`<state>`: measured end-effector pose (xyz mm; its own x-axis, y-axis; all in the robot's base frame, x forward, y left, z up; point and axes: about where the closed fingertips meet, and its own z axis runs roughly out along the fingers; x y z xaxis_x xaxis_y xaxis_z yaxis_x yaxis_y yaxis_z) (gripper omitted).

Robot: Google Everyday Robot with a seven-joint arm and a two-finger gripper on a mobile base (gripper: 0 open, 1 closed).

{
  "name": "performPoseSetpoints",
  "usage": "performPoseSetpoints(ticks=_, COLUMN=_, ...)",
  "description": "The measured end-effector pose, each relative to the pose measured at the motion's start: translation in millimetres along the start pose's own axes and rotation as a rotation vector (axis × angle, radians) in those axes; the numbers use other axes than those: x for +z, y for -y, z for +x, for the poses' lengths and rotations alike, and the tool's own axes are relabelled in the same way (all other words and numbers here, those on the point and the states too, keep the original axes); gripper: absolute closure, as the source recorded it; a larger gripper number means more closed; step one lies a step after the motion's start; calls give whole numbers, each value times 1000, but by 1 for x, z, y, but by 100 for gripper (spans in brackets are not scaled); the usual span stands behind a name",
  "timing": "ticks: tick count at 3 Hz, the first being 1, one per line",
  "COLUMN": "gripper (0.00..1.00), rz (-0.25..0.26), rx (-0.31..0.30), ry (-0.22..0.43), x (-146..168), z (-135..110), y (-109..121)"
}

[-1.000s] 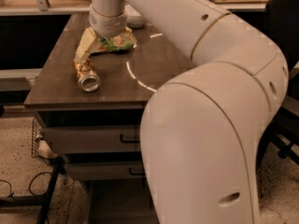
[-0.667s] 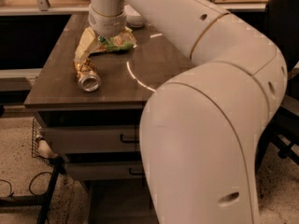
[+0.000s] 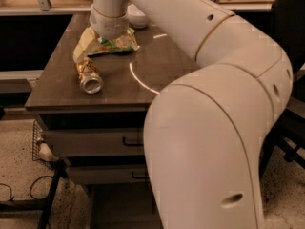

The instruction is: Place orange can upright

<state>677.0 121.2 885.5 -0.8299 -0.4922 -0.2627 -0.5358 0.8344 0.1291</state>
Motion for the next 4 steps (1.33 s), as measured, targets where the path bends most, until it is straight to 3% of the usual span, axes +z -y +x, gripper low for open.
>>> performPoseSetpoints(ticks=2, gripper=0, rz=-12, rx=89, ry=-63, x=0, z=4, y=-25)
performPoseSetpoints(ticks=4, gripper=0, rz=-40, rx=93, ry=-108, x=19, z=5, y=-44)
